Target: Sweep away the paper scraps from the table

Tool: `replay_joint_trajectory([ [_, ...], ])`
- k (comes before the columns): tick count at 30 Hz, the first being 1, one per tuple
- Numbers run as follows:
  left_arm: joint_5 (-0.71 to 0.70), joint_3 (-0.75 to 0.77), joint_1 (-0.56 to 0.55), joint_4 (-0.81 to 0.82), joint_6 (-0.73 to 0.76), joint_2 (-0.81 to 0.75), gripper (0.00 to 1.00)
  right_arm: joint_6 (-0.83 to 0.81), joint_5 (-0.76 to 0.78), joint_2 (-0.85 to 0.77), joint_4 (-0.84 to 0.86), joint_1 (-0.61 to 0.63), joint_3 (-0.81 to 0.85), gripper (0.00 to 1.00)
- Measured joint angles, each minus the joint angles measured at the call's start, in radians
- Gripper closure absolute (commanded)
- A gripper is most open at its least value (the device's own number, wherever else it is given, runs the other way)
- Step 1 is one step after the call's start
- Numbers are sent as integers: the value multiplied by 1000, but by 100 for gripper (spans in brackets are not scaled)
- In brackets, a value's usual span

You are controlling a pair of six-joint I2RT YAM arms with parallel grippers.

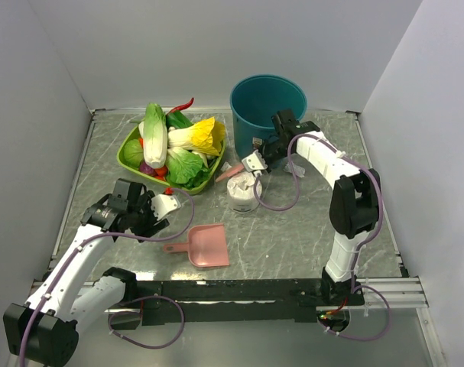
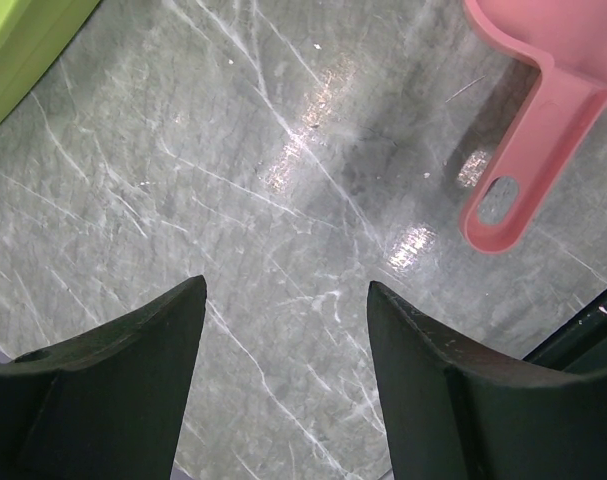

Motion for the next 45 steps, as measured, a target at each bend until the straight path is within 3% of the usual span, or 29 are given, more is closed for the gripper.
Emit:
replay_joint_trajectory([
  [16,0,0,14,-2,-2,-2,30,-6,35,55,100,32,43,100],
  [45,4,-3,19,-1,-2,-35,30,-11,-9,-52,-4,124,-82,100],
])
